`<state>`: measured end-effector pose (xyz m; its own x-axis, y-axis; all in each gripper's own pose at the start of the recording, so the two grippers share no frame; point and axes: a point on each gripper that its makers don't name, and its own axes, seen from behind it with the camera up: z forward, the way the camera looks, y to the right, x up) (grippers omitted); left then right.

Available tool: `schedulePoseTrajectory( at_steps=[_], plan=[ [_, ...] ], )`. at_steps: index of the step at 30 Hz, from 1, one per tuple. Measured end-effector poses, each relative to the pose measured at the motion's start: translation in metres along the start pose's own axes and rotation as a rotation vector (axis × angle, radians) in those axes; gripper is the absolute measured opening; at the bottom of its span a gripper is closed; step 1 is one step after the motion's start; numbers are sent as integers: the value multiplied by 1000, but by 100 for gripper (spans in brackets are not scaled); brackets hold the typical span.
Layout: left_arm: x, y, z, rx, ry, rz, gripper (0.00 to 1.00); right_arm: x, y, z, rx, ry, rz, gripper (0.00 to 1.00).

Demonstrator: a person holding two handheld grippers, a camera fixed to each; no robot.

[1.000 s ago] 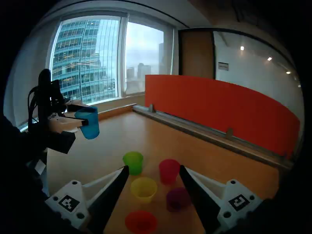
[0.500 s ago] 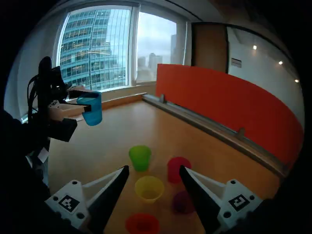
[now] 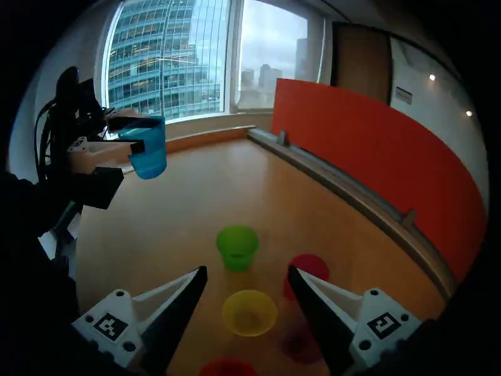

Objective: Pour water

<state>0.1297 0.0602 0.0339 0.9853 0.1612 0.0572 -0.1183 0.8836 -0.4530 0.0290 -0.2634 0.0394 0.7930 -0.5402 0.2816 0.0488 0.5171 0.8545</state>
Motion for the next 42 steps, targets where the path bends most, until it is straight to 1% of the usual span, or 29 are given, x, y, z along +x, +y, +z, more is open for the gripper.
schedulePoseTrajectory(
  at_steps=[6,14,22,27,35,42],
  plan=[
    [0,-6,-2,12,1,-3,89,3,-4,24,30,-54,-12,100],
    [-2,-10,-2,24,0,-2,89,3,-11,54,72,-147,-24,100],
    [-3,-14,-5,30,3,-13,89,-1,-16,78,83,-219,-47,100],
    [-3,-16,-6,33,4,-14,89,-6,-17,88,86,-259,-45,100],
    [-6,-17,-8,34,3,-21,89,-16,-12,102,75,-337,-33,100],
    [-11,-19,-9,32,-1,-25,89,-22,-11,108,67,-388,-41,100]
  ],
)
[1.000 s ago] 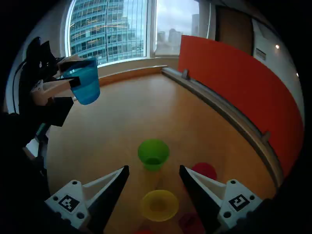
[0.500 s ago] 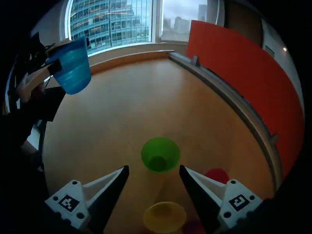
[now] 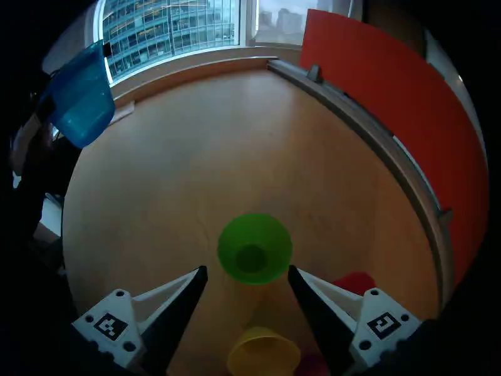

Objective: Pour water

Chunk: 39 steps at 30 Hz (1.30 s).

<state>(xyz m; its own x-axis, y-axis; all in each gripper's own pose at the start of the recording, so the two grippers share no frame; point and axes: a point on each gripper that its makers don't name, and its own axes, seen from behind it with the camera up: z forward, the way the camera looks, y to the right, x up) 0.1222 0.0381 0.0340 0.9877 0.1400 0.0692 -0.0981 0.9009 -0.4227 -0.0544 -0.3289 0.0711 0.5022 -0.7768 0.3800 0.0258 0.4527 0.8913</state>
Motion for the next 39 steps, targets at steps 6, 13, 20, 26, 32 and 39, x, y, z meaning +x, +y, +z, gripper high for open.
schedulePoseTrajectory(
  at_steps=[6,13,20,26,32,39],
  plan=[
    [-1,-1,-1,3,-1,-3,89,4,2,7,-10,-18,1,100],
    [-1,-1,-3,1,0,-3,89,5,5,14,-15,-37,22,100],
    [-2,-2,-4,3,-3,-6,89,4,4,20,-13,-48,33,100],
    [-5,-3,-4,5,-6,-6,89,5,2,21,-5,-39,54,93],
    [-7,-4,-4,5,-11,-9,89,9,-2,19,13,-4,79,92],
    [-10,-5,-2,7,-16,-10,89,20,-6,6,26,68,90,92]
  ],
)
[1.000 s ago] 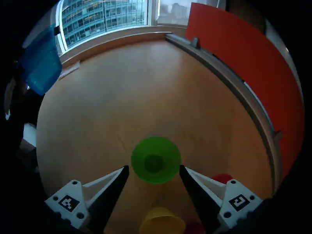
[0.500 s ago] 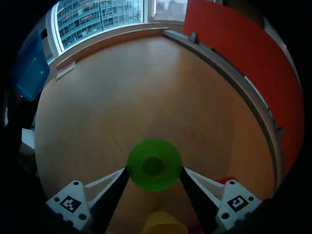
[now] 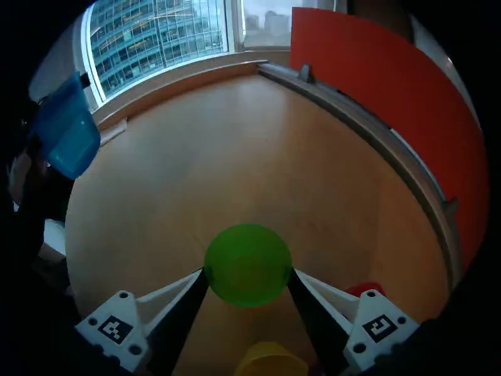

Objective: Pour water

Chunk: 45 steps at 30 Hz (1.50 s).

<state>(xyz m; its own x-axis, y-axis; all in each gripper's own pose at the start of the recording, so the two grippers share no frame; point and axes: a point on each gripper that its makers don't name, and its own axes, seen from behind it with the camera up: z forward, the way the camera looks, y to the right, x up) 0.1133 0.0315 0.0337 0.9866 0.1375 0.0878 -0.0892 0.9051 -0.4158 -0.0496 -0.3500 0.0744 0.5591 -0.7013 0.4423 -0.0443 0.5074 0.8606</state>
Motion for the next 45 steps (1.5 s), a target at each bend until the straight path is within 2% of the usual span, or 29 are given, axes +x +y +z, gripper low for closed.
schedulePoseTrajectory(
  at_steps=[11,20,32,45],
  plan=[
    [2,8,4,-12,-2,4,89,18,-1,-27,2,159,28,92],
    [3,11,8,-18,-4,0,89,26,3,-52,-23,285,16,92],
    [8,21,10,-30,0,5,89,43,5,-99,-60,479,-17,92],
    [18,33,11,-50,10,14,89,55,-1,-151,-93,713,-15,92]
  ],
)
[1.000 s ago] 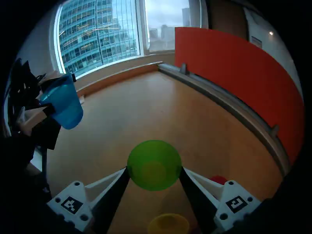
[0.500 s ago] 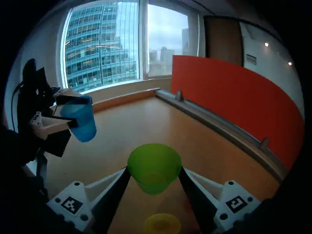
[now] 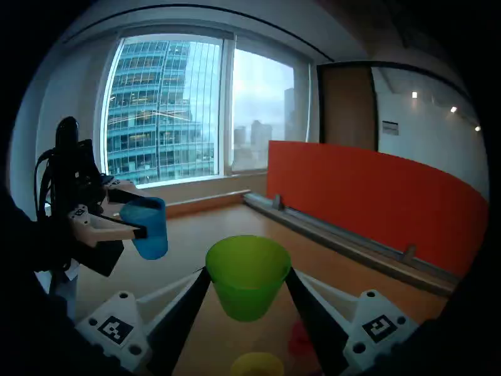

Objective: Pour water

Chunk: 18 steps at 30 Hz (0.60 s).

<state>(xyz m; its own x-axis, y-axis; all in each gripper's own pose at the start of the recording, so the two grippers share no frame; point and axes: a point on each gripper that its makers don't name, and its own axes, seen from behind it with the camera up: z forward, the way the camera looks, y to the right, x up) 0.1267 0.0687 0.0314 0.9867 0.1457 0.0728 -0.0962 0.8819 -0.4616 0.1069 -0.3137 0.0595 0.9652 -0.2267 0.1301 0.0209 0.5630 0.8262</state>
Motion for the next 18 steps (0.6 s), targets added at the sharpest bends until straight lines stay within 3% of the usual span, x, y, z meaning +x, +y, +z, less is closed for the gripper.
schedulePoseTrajectory(
  at_steps=[6,18],
  plan=[
    [4,5,1,-9,5,-1,89,12,-2,-10,-5,70,1,92],
    [14,9,3,-24,20,21,89,20,-6,-21,-3,132,5,91]
  ],
)
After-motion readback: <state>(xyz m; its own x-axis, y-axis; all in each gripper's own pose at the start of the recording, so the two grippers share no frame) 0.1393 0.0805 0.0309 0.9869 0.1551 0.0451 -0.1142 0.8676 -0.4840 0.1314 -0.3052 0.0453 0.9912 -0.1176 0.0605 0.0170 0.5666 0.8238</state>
